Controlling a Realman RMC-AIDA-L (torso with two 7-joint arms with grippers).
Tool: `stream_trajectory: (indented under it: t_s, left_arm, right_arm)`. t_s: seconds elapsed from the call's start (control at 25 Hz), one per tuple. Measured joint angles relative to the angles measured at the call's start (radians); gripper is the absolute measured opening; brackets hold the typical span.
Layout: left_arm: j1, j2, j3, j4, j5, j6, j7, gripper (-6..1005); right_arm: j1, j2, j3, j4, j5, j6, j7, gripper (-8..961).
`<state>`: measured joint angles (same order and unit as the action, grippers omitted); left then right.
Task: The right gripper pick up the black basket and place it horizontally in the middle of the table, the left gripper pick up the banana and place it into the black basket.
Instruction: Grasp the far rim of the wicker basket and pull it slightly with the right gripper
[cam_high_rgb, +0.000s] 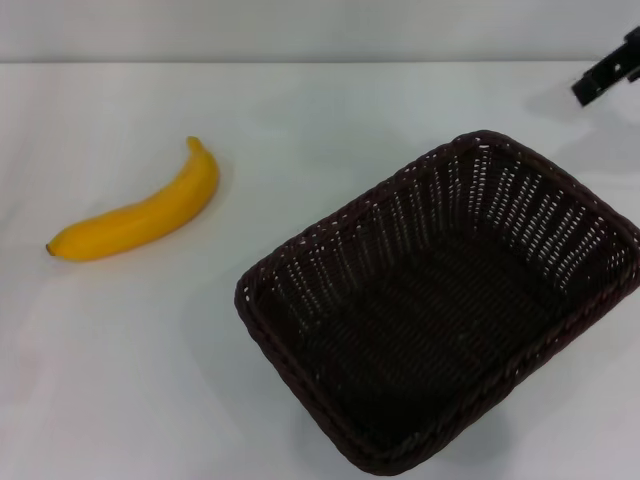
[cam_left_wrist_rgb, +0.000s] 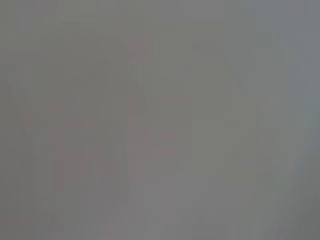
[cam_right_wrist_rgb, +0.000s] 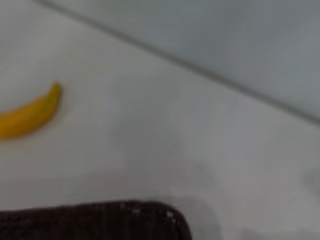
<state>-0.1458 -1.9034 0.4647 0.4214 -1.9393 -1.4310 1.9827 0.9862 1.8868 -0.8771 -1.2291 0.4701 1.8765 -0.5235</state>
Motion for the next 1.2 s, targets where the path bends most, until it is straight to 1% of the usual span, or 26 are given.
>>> stream_trajectory:
  t_s: [0.12,0.2,0.32,0.56,0.64,0.8,0.92,1.2]
  left_arm:
    - [0.001,0.007,0.0,0.0,0.01,0.002,0.0,887]
    - [0.001,0.009,0.0,0.0,0.017,0.004,0.001,887]
    - [-0.002,0.016,0.0,0.0,0.028,0.008,0.001,887]
    - [-0.01,0.021,0.005,0.001,0.042,0.014,0.004,886]
    - [-0.013,0.022,0.004,0.006,0.053,0.014,0.006,886]
    - [-0.013,0.021,0.003,0.014,0.062,0.014,0.01,886]
    - [-0.014,0.019,0.003,0.014,0.062,0.016,0.013,886]
    - [-0.014,0.02,0.006,0.023,0.063,0.017,0.015,885]
  right_arm:
    - [0.03,0.028,-0.017,0.039,-0.067,0.003,0.022,754]
    - [0.045,0.053,-0.021,0.064,-0.107,0.003,0.027,752]
    - [0.055,0.077,-0.03,0.091,-0.124,0.002,0.036,749]
    - [0.087,0.118,-0.053,0.159,-0.224,-0.017,0.052,744]
    - [0.098,0.121,-0.067,0.18,-0.235,-0.03,0.065,742]
    - [0.115,0.118,-0.125,0.235,-0.237,-0.073,0.108,738]
    - [0.135,0.117,-0.133,0.301,-0.238,-0.105,0.113,735]
    - [0.189,0.123,-0.155,0.465,-0.233,-0.186,0.108,729]
